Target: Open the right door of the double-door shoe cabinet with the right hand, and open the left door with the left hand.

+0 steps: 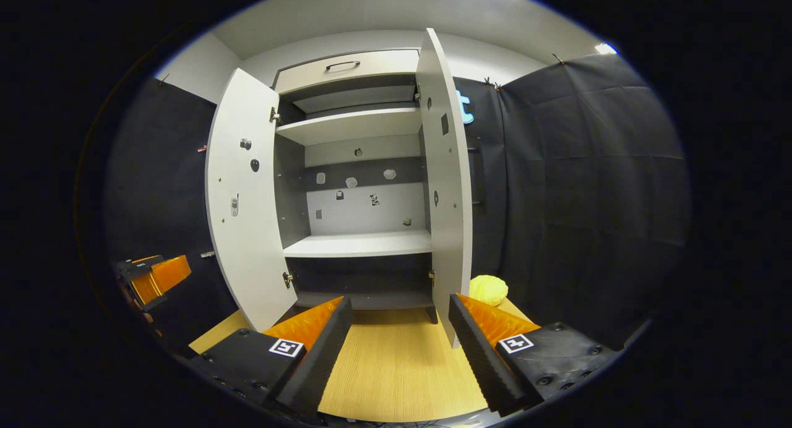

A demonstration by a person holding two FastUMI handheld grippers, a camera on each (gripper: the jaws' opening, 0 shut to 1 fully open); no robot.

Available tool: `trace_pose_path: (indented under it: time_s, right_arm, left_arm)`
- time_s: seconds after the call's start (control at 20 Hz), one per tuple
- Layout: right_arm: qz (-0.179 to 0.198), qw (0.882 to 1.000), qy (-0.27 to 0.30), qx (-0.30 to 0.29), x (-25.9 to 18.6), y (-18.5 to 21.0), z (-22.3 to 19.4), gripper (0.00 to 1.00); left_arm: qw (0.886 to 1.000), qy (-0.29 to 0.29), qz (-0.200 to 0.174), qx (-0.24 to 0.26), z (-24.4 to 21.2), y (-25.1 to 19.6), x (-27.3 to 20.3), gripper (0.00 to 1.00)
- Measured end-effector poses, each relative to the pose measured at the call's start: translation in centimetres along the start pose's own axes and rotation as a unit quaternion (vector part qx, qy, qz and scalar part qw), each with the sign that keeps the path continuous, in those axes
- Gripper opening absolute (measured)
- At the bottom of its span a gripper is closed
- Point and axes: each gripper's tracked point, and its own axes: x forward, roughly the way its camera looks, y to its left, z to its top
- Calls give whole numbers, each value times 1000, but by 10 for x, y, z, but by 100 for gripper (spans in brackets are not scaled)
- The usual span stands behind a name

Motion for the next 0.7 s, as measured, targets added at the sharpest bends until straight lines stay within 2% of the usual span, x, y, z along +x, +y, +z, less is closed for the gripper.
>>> trace_pose_path:
  time_s: [0.2, 0.7]
  right_arm:
    - [0, 1000, 1, -9, 5, 0, 0, 98]
    - [-1, 1000, -24, -12, 21, 1, 17, 98]
  left_arm:
    - [1000, 26, 0, 5, -16, -1, 1, 96]
    - [999, 19, -29, 4, -14, -7, 6, 95]
